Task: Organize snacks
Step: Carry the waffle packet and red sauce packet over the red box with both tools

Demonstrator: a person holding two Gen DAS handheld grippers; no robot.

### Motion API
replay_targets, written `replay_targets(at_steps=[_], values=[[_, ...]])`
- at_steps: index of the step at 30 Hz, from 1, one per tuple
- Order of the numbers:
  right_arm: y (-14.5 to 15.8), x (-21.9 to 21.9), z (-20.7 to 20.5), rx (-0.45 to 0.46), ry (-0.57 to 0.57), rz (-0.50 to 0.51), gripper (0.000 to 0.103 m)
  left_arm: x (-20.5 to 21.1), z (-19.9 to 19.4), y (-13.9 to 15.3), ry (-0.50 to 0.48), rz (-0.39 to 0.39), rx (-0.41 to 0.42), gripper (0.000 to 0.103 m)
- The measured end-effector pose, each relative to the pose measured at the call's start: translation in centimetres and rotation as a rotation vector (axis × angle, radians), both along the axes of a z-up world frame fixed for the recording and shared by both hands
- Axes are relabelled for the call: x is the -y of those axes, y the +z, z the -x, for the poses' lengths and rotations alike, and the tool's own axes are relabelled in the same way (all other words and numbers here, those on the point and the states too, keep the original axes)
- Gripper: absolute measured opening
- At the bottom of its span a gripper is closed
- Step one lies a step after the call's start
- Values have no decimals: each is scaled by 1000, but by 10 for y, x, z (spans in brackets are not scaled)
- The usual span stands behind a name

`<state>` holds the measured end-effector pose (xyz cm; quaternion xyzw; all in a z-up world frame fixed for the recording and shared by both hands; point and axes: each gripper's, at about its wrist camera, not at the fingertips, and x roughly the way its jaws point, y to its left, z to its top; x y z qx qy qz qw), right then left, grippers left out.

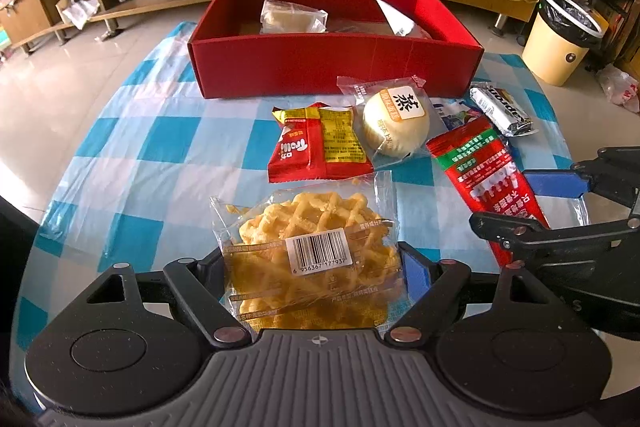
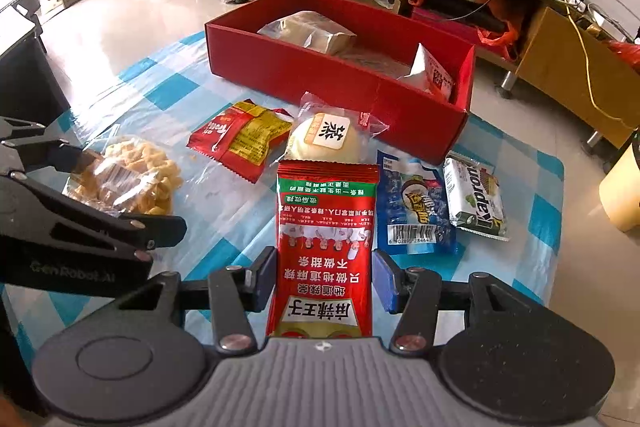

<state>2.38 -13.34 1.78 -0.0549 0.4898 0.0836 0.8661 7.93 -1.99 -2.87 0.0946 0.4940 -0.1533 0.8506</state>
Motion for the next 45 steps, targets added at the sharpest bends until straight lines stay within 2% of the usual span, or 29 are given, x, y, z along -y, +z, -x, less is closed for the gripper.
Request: replay_targets(at_steps=[12,26,45], values=[[7,7,-4,26,-19,1,51,-3,-6,11,23,26,23,86],[31,15,-19,106,-50,-10,51,1,-24,33,48,65,81,86],[51,26,-62,176,-114,-41,51,22,-71,59,80,103,158,86]])
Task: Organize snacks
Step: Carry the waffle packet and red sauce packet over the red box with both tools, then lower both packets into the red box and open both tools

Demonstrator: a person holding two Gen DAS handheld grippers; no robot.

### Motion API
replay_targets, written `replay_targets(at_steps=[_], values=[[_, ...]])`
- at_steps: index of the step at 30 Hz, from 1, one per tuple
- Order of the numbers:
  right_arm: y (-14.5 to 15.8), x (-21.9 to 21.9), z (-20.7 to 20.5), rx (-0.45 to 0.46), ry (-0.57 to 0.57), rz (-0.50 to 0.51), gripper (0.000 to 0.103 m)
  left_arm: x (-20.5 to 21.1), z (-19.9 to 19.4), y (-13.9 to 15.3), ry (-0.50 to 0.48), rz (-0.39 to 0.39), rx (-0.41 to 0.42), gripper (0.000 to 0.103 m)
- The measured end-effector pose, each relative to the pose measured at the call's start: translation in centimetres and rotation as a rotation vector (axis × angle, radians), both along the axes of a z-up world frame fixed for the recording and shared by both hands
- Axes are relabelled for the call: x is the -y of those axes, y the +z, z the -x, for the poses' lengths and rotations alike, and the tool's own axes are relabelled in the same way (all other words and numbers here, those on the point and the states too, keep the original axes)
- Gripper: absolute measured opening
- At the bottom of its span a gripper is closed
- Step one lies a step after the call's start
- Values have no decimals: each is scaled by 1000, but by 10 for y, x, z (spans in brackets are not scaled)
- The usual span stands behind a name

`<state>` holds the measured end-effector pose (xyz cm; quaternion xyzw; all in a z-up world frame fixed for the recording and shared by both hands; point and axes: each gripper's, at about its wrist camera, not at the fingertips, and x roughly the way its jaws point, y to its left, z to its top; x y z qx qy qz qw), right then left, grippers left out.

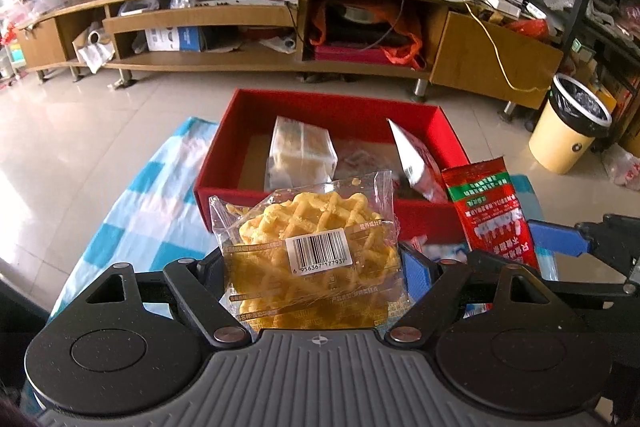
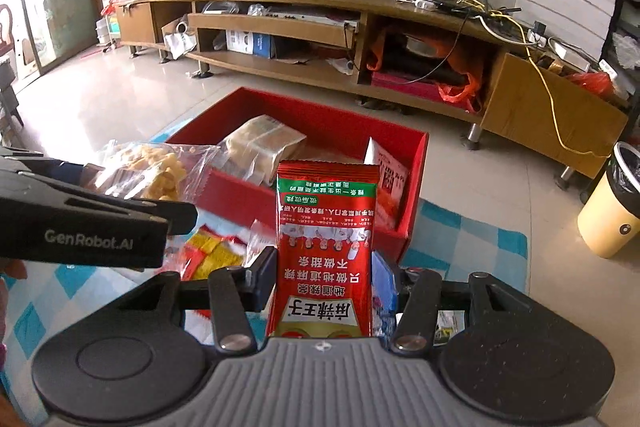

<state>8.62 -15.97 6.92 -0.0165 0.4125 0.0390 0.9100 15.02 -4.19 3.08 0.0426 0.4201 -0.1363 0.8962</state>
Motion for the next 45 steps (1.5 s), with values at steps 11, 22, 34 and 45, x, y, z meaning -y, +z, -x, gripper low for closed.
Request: replay_targets(at_steps=[11,22,34,45], values=[[2,22,-44,11,-58,-39,51,10,-42,-1,42,-22,27,86],[-12,21,-96,-13,-58,-60,51,13,-88,-15,85,-35,10,86],[-37,22,-137,-25,-56,-88,51,17,-129,-35,136,-78,0,86],[-60,10,-158,-28,-22,-98,51,14,-149,-48,162,-61,-21,89]])
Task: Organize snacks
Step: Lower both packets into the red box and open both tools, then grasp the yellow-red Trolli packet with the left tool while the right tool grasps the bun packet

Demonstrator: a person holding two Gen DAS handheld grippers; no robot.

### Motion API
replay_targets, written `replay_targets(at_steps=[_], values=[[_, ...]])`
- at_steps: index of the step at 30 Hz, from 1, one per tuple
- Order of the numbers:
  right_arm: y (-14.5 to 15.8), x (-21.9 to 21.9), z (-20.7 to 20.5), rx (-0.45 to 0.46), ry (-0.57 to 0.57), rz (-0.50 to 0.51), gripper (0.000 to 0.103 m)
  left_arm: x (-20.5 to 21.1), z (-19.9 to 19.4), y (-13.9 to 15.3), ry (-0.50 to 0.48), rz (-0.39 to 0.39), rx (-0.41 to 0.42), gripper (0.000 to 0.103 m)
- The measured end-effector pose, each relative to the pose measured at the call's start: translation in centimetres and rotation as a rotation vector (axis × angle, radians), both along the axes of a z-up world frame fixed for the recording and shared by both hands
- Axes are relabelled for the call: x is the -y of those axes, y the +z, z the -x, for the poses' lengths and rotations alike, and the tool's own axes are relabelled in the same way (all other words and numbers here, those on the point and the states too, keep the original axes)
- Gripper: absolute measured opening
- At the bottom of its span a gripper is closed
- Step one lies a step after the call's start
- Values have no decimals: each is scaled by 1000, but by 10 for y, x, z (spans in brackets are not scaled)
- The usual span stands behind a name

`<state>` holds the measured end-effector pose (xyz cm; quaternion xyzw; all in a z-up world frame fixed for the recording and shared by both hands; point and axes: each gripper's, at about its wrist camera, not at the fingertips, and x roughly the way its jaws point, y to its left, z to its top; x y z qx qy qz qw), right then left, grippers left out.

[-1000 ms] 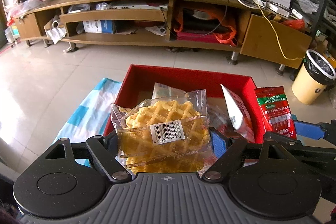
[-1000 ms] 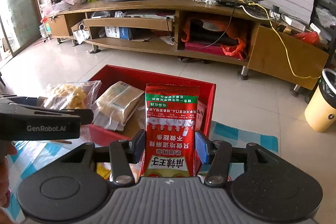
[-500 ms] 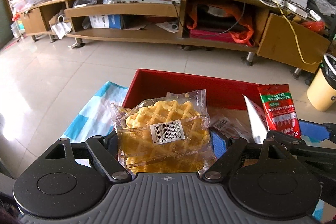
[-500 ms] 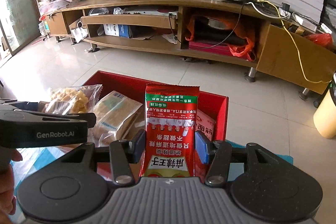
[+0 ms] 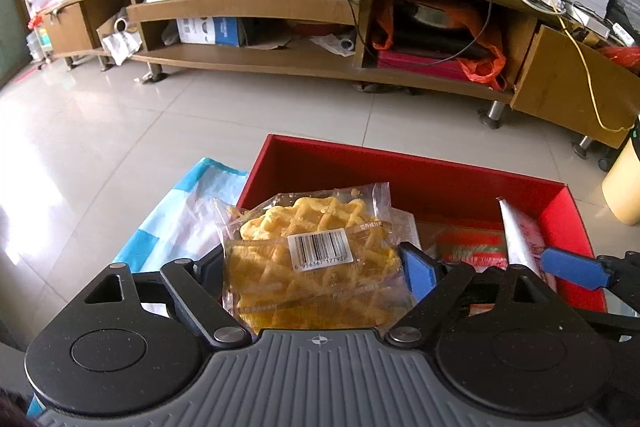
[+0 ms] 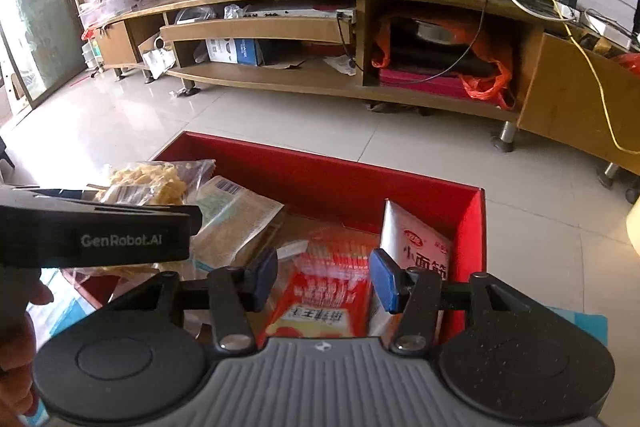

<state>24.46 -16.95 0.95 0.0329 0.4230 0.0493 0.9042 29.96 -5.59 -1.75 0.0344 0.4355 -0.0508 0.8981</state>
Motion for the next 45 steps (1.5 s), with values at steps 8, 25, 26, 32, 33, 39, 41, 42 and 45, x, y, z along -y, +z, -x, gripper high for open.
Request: replay_targets(at_steps=[8,25,26,32,33,39,41,42,45], values=[[1,2,3,8,-7,-1,52,0,-3,5,18,-5,29,95],[27,17,20,33,-36,-8,53,0,25,41,-16,43,71,98],[29,18,22,33,-37,-4,53,0,30,41,-23,42,69,98],[39,19,39,23,-21,28,55,-3,62,35,-66,51,14,98],[41,19,43,22,-15,35,56,-4,67,34,-69,52,6,98],[47,26,68,-2,-9,57,57,-5,97,14,-107,17,-71,98],[45,27,77,-12,-8,66,57,-4,105,1,-110,-20,-101,98],[43,27,80,-24,-4,62,57,-4,108,-5,-110,-32,-119,97],[36,23,90,-61,13,45,57,-2,112,-24,-117,-54,-178,95]])
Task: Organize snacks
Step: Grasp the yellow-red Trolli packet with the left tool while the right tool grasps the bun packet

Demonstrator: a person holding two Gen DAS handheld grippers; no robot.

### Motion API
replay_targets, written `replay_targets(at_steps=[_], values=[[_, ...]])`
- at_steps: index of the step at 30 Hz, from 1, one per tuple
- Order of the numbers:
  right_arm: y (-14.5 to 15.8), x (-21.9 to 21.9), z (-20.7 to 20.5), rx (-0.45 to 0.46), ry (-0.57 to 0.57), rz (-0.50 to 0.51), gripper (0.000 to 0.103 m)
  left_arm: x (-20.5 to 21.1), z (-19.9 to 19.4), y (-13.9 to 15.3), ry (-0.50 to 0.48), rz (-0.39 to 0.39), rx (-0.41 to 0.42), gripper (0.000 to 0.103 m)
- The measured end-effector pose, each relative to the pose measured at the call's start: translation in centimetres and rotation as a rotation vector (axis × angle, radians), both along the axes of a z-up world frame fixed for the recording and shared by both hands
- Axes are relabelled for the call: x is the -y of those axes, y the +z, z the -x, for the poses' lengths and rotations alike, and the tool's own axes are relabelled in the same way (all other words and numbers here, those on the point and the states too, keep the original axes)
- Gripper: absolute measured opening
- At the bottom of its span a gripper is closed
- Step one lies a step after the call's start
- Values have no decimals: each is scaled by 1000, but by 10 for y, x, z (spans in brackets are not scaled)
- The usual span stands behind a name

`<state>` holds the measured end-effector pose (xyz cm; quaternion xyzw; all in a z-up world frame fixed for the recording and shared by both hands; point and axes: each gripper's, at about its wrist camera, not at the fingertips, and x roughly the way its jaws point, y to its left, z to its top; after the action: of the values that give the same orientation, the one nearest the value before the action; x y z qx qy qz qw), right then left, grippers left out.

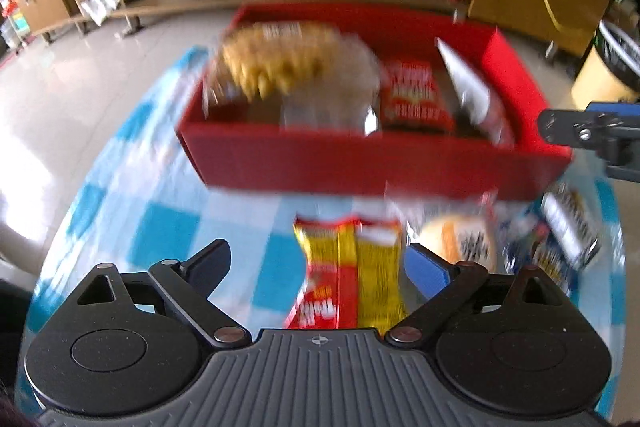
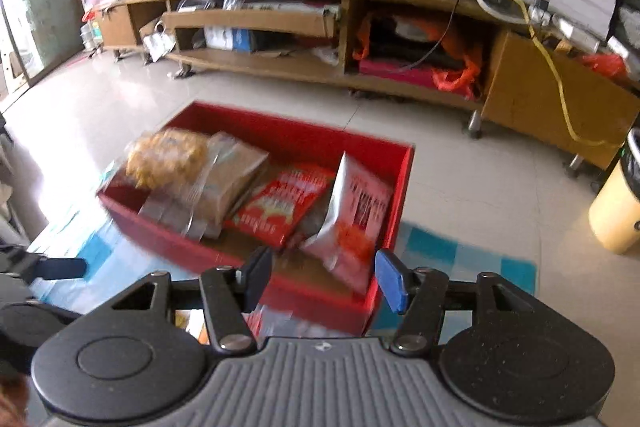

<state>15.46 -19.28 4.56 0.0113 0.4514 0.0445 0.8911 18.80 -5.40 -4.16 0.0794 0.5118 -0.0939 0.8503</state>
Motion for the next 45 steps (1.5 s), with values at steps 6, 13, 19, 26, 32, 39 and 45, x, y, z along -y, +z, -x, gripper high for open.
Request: replay_targets(at_steps=[6,13,19,26,32,39,45], values=[[-16,-15,8,-63,52,-6,58,6,-3,-17,-3,-32,-33,94],[-32,-24,2,-115,68,-26,58,8,-16,-35,25,-11,-89,84],[-43,-37,-6,-175,80,-90,58,-5,6,-24,12,-30,-136,66],[-56,-63,-5,-206,98,-57,71,-37,50,-21,11,-13,-139,69],[-86,-80,-6,-263,128,-4,86,-35,67,-15,-1,-99,-33,82],[-81,-92,-2,-225,198,29,65,-28,60,-24,-48,-144,-21,82],[-77,-95,10,-212,251,57,60,-30,66,-22,-53,-97,-25,66]])
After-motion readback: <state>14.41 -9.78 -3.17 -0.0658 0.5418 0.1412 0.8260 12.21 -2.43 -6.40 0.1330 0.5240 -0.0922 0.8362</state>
